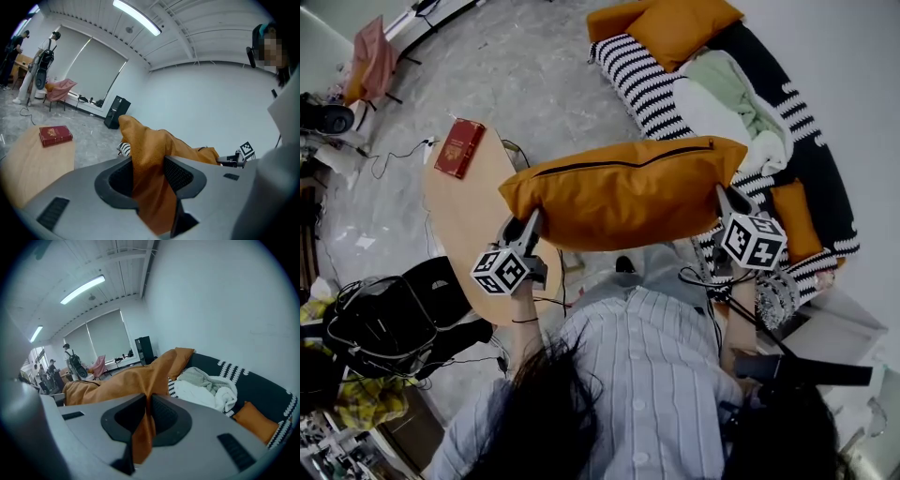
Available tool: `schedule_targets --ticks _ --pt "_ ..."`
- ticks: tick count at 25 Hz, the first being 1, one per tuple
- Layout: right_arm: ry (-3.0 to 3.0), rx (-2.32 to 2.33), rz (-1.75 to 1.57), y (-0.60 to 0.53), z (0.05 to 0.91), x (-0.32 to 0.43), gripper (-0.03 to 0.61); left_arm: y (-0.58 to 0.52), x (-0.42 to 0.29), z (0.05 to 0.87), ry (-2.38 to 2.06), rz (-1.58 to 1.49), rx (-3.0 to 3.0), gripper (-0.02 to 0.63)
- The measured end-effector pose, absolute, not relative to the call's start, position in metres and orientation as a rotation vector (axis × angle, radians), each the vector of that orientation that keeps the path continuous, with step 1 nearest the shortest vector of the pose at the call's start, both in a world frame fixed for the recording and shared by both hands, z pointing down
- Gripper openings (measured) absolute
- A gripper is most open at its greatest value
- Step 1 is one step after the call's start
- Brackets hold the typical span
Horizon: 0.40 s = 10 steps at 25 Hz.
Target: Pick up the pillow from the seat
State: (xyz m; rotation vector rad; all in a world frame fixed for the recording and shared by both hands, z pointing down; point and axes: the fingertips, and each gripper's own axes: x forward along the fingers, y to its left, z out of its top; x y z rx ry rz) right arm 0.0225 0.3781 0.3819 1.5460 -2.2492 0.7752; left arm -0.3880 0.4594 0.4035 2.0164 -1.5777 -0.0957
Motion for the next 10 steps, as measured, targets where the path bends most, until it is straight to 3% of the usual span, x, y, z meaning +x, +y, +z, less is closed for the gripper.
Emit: schedule_targets --ticks 10 --pt "-2.293 1.455 0.754 0.356 0.395 -0.017 0.048 0.476 -0.423 0.409 -1.694 -0.167 1.917 0.187"
